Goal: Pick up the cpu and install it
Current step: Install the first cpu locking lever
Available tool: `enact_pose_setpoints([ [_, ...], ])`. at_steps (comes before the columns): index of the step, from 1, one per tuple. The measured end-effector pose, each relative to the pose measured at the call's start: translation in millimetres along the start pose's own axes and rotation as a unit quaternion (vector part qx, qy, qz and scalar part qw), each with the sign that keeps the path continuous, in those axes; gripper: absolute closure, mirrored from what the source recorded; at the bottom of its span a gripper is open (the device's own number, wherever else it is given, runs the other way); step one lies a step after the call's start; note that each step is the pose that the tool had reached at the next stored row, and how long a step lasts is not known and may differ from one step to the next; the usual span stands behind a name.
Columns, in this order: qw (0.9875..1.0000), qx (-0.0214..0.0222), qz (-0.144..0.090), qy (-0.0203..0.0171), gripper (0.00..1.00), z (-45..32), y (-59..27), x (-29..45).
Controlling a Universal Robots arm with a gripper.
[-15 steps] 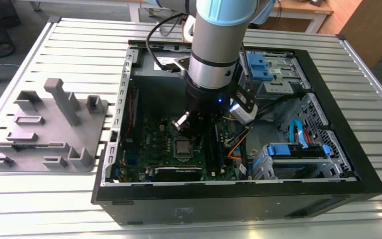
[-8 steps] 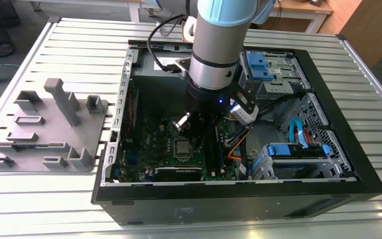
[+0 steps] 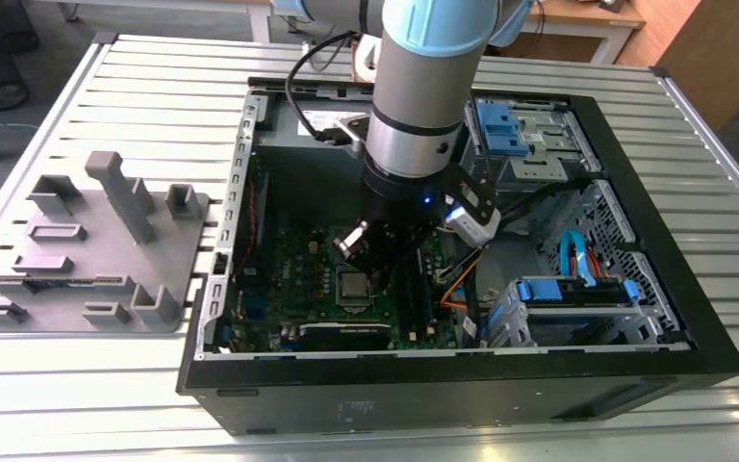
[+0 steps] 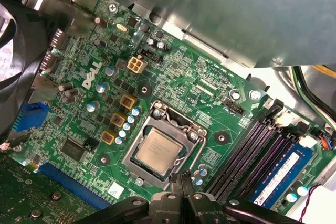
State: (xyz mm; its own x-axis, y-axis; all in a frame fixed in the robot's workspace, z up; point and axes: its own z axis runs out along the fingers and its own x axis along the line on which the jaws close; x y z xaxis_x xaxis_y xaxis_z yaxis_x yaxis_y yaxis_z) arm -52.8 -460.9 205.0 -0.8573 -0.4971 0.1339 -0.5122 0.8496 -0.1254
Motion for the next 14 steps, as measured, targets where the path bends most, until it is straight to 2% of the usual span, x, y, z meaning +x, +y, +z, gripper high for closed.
enact_pose_setpoints([
  [8,1.0,0.0009,0.0,0.0001,0.89,1.5,-0.1,-0.1],
  [14,1.0,0.0082,0.003,-0.0019,0.89,6.2,0.2,-0.4],
])
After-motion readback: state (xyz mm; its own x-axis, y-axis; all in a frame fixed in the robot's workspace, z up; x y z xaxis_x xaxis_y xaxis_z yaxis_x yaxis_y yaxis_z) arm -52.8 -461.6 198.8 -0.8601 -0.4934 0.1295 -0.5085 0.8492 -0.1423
